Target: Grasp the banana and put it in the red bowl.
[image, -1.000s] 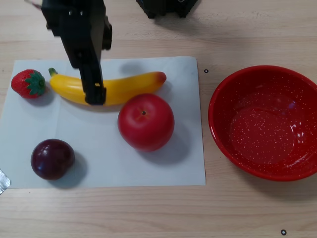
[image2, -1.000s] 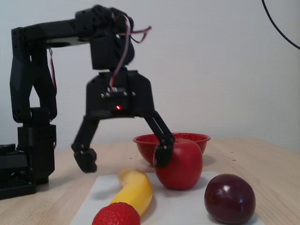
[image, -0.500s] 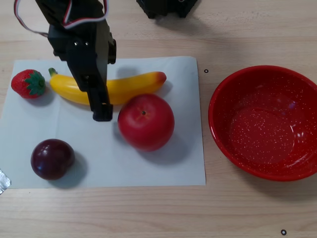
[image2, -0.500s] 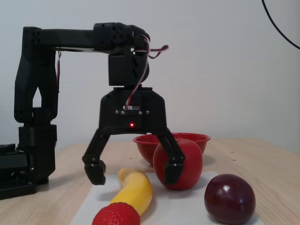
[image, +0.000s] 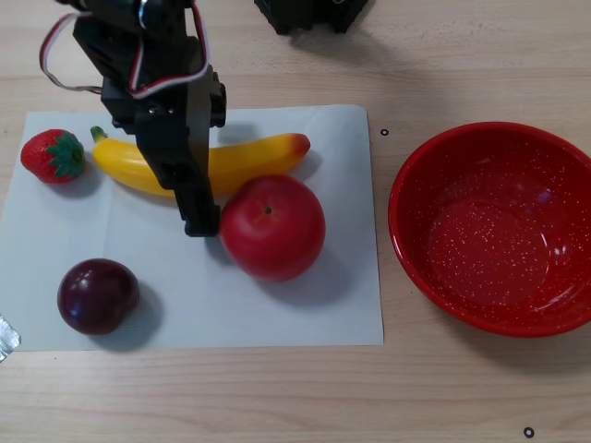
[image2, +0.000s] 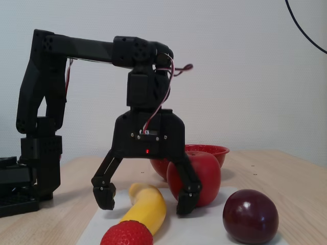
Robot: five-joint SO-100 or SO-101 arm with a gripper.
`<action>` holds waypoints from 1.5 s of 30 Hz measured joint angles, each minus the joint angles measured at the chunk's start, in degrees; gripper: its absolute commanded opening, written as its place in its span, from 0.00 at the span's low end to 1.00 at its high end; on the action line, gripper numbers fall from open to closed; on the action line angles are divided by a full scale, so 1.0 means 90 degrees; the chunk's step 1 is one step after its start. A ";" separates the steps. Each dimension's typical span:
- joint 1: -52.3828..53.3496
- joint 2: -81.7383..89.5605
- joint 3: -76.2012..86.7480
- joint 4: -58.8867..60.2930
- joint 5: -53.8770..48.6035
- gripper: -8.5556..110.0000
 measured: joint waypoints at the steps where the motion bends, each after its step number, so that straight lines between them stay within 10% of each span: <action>1: 0.0010 -0.0049 0.0000 0.0000 -0.0059 0.49; 10: -0.0049 -0.0078 -0.0488 0.0693 -0.0098 0.08; 45: -0.0400 0.2676 -0.1279 0.3154 0.0938 0.07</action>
